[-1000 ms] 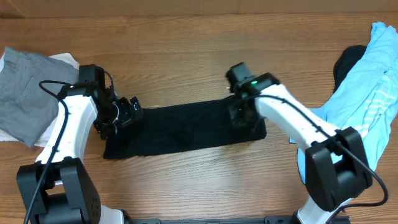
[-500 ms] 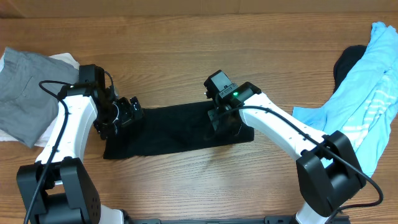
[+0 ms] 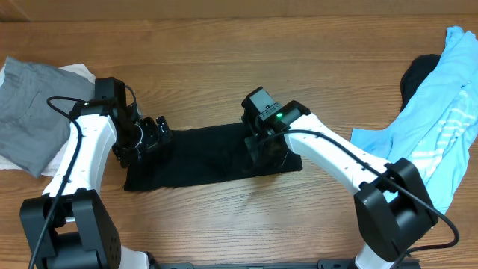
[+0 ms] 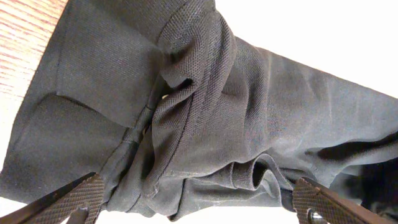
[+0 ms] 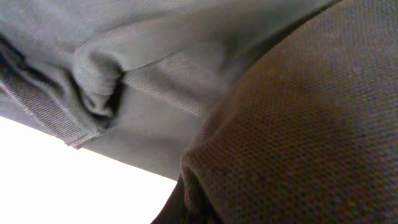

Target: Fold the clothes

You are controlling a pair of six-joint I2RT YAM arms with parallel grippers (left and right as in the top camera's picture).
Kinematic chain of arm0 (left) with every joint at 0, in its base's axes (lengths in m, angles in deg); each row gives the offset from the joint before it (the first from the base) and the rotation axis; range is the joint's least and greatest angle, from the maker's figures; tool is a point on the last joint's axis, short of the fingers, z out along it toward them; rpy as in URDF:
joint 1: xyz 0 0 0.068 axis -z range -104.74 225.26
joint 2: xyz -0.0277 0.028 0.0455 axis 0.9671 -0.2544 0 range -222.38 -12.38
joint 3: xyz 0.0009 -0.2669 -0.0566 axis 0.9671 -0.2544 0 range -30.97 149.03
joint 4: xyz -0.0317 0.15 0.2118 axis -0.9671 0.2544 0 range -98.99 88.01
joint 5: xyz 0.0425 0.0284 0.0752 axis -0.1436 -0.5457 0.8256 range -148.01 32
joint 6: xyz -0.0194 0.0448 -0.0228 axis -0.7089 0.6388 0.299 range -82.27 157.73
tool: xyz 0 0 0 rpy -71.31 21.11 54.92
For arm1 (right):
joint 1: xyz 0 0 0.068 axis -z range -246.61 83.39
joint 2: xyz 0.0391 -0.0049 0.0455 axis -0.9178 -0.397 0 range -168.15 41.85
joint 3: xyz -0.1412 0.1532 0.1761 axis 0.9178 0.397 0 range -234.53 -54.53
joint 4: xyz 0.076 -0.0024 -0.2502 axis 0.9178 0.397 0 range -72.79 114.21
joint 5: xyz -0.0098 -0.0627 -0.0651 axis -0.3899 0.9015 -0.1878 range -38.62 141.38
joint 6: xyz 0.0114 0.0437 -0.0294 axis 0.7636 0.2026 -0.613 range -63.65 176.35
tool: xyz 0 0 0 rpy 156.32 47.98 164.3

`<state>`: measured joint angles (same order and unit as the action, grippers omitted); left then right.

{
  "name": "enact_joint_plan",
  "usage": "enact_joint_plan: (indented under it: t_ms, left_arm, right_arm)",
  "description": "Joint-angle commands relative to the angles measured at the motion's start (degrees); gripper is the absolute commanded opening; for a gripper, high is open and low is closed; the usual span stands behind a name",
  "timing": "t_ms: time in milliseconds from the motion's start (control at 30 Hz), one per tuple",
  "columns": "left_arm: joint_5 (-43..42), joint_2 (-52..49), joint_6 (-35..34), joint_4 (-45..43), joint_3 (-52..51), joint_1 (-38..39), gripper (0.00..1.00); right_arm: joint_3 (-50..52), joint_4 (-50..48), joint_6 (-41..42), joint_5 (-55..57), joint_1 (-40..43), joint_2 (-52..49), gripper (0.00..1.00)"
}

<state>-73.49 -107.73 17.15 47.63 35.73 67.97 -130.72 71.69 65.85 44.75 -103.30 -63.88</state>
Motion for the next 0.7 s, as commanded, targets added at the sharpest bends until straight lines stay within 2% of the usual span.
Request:
enact_joint_plan:
  t_ms: [0,167,333,367,467,600,667]
  left_arm:
    - [-0.63,1.33,1.33,0.00,1.29,-0.57,1.00]
    - [-0.61,1.33,1.33,-0.07,1.29,-0.57,1.00]
    - [-0.44,1.33,1.33,-0.04,1.29,-0.57,1.00]
    - [-0.42,1.33,1.33,-0.04,1.29,-0.57,1.00]
    - [-0.37,1.33,1.33,0.02,1.29,-0.57,1.00]
    - [-0.39,1.33,1.31,0.09,1.29,-0.57,1.00]
    - [-0.39,1.33,1.31,0.07,1.29,-0.57,1.00]
  right_arm:
    - [-1.05,-0.20,-0.07,-1.22,-0.96,-0.15,0.24]
    - [-1.05,0.09,-0.31,-1.22,-0.96,-0.13,0.27]
    - [-1.20,0.35,-0.66,1.57,-0.76,-0.13,0.26]
    - [-1.66,1.09,0.28,3.80,-0.52,-0.11,0.23]
    - [-4.42,4.00,5.53,9.20,1.29,-0.11,0.20]
    - [-4.85,2.47,-0.39,1.18,1.99,-0.13,0.22]
    - [-4.83,1.07,-0.35,-0.22,1.79,-0.13,0.25]
